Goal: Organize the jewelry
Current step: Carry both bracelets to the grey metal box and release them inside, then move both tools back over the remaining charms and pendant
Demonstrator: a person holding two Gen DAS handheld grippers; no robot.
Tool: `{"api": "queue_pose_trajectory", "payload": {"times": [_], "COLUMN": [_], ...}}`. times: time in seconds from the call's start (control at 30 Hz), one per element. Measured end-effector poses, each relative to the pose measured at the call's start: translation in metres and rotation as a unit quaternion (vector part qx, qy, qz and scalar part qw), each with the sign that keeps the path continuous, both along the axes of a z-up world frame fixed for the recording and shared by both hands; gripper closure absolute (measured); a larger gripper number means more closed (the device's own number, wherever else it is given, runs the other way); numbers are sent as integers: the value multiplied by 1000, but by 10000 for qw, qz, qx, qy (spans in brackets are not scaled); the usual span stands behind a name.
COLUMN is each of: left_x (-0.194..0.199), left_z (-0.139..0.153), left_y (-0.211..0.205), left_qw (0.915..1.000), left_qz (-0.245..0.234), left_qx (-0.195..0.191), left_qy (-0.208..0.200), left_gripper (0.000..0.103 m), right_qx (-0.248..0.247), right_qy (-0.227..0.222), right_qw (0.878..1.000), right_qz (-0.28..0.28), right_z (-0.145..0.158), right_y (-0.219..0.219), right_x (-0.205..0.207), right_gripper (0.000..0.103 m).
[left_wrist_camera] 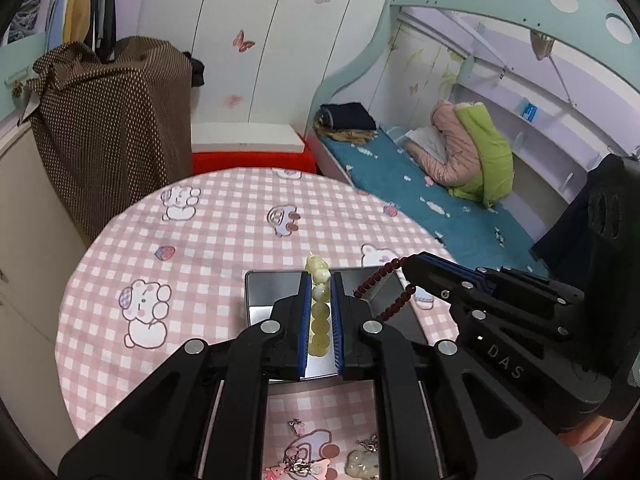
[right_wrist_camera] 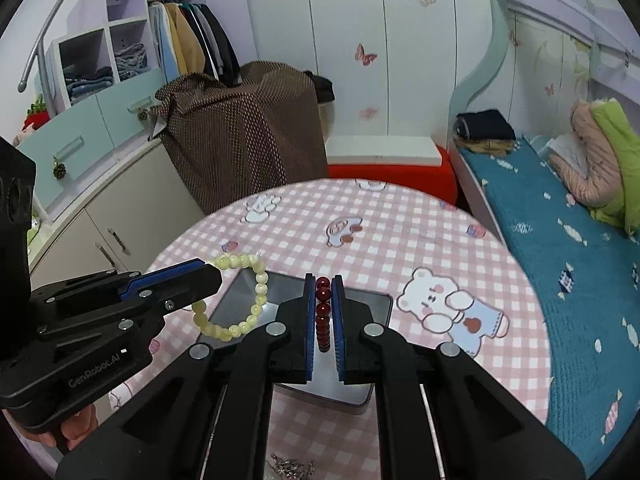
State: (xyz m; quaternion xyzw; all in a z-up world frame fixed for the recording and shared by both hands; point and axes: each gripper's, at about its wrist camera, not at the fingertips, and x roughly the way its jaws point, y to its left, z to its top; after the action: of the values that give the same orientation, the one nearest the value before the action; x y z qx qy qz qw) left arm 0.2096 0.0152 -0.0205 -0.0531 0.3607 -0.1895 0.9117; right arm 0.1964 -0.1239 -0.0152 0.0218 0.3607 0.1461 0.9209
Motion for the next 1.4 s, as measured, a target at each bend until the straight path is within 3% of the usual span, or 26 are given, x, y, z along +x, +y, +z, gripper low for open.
{"api": "queue_pose_trajectory", "payload": {"times": [0.3,0.57,0.67,0.73,0.77,0.9,0.97,1.0,1.03,1.13,1.4], "left_x": [16,23,24,24,23,21,19,18,16,9,-13], "left_z": [-31,-45,-47,-48,-48,-47,-44,-43,-41,-37,-27], "left_y": [-10,-13,-13,-12,-12,-12,-12,-11,-10,-11,-8], "left_qw": [9990,9977,9973,9970,9969,9967,9964,9964,9967,9961,9954], "left_qz": [22,90,130,155,167,229,277,325,357,425,520], "left_qx": [238,394,436,448,462,526,561,564,544,639,726], "left_qy": [384,550,581,614,615,579,565,541,494,429,343], "left_gripper": [94,93,93,93,93,92,79,60,53,48,48], "right_qx": [46,424,390,290,233,274,202,187,204,201,194], "right_qy": [538,461,327,249,150,194,195,193,192,180,28], "right_qw": [9985,9980,9987,9991,9992,9986,9984,9983,9982,9981,9981], "right_qz": [4,124,2,-177,-296,-402,-488,-516,-528,-554,-583], "right_z": [-33,-26,-17,-14,-11,-11,-12,-11,-11,-8,2], "right_y": [-1,-9,-14,-18,-20,-29,-32,-33,-35,-37,-39], "right_x": [18,17,13,10,7,6,5,3,2,-4,-26], "right_gripper": [95,91,72,32,29,27,27,27,26,26,25]}}
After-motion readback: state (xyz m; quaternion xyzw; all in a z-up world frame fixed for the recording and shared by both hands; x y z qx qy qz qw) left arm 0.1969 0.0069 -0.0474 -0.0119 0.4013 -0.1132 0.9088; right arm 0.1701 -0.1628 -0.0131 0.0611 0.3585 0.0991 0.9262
